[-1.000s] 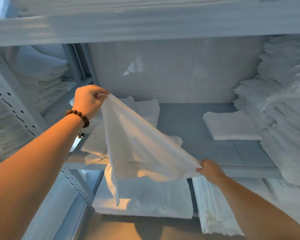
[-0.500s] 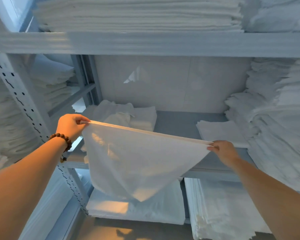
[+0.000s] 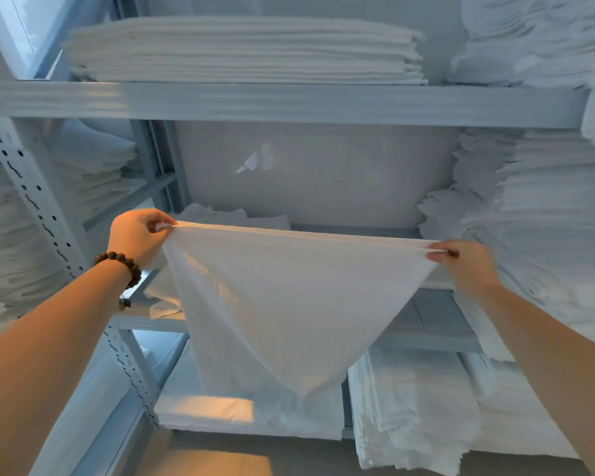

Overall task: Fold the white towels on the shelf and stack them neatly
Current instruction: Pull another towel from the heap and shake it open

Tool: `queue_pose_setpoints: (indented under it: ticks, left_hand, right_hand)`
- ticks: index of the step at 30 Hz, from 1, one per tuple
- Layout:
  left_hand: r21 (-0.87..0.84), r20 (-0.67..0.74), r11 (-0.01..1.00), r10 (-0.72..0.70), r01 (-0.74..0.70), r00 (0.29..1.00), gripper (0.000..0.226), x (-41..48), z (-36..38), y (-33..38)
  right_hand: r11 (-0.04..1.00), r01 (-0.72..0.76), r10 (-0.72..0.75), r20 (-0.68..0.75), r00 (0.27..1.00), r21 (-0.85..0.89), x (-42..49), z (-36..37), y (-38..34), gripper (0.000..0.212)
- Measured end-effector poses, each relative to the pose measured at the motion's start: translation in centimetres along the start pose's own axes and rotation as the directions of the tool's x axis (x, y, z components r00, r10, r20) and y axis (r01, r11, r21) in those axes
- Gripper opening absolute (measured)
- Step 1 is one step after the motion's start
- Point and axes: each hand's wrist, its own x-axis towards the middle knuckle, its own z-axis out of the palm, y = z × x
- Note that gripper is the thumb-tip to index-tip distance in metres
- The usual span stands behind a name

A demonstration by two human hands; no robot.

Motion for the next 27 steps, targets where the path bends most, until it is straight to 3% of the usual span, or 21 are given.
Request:
queue_pose_setpoints:
  ticks: [4, 10, 16, 20, 25, 27]
  left_hand:
    - [0.006, -0.024, 0.998, 0.056, -0.056, 0.998, 0.01, 0.6, -1.1, 1.7]
    - [0.101, 0.031, 0.991, 0.087, -0.089, 0.996, 0.012, 0.5, -1.1, 3.2]
    - [0.074, -0.074, 0.996, 0.047, -0.041, 0.996, 0.015, 0.5, -1.6, 2.9]
    - [0.127, 0.071, 0.991, 0.029, -0.038, 0.997, 0.012, -0.1, -1.0, 2.5]
    - [0.112, 0.094, 0.994, -0.023, 0.013, 0.995, 0.012, -1.0, -1.1, -0.2]
    - [0.101, 0.098, 0.995, -0.019, 0.009, 0.995, 0.012, -1.2, -0.9, -0.8]
  right_hand:
    - [0.968, 0.142, -0.126, 0.087, 0.988, -0.206, 0.2, -2.9, -0.6, 0.023]
    - [0.954, 0.103, -0.061, 0.156, 0.986, -0.281, 0.3, -4.1, -1.1, 0.025]
    - [0.988, 0.101, -0.1, 0.017, 0.995, -0.115, 0.5, -4.3, -1.8, 0.024]
    - [0.973, 0.036, 0.013, 0.209, 0.978, -0.229, 0.5, -3.3, -1.8, 0.027]
    - [0.999, -0.033, 0.031, 0.139, 0.99, 0.013, -0.2, -2.4, -0.9, 0.021]
    - [0.999, -0.027, 0.035, 0.194, 0.98, -0.042, -0.2, -1.8, -0.8, 0.02]
